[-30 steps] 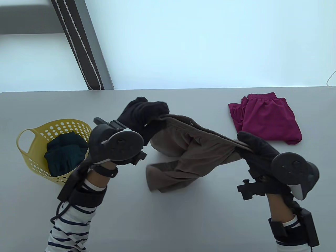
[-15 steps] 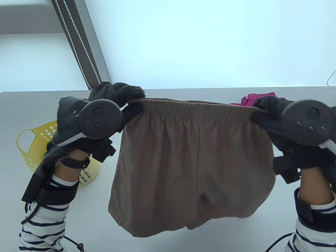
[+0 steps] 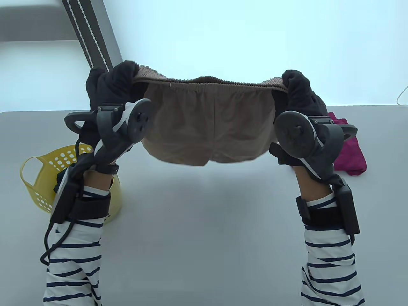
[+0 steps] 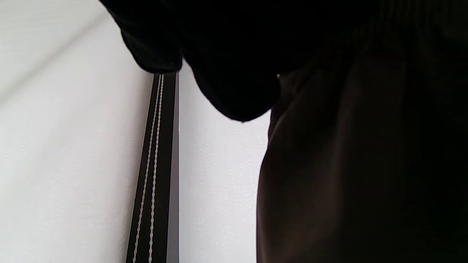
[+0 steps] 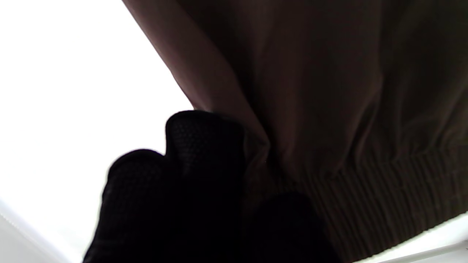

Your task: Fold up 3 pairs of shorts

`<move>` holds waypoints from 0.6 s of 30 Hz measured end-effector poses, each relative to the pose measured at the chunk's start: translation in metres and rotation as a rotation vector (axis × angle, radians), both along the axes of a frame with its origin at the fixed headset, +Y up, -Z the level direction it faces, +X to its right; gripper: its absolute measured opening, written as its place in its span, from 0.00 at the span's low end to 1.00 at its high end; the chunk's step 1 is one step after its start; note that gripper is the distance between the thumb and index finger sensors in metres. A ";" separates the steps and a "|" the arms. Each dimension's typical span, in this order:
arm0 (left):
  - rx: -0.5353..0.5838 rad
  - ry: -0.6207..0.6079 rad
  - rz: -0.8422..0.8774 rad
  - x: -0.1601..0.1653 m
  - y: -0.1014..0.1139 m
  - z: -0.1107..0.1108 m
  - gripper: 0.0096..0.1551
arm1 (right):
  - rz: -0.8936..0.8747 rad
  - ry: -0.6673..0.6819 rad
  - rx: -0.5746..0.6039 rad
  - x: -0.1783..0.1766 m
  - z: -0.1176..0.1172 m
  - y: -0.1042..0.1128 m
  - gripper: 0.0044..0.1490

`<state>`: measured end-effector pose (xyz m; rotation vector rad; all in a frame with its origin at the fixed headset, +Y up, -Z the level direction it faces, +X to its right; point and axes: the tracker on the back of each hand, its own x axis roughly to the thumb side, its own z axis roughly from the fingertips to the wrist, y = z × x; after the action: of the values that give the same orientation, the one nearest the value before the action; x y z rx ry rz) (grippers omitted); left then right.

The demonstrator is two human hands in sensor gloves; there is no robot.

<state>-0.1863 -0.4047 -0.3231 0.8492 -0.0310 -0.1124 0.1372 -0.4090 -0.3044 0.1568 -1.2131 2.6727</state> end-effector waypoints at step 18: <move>-1.207 -0.165 -0.839 0.016 -0.331 0.076 0.40 | 0.513 0.447 -1.332 -0.014 0.009 -0.340 0.49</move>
<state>-0.1705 -0.7361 -0.2472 -0.4122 -0.5564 -0.7276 0.1234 -0.7487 -0.2951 0.8196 0.8906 2.9449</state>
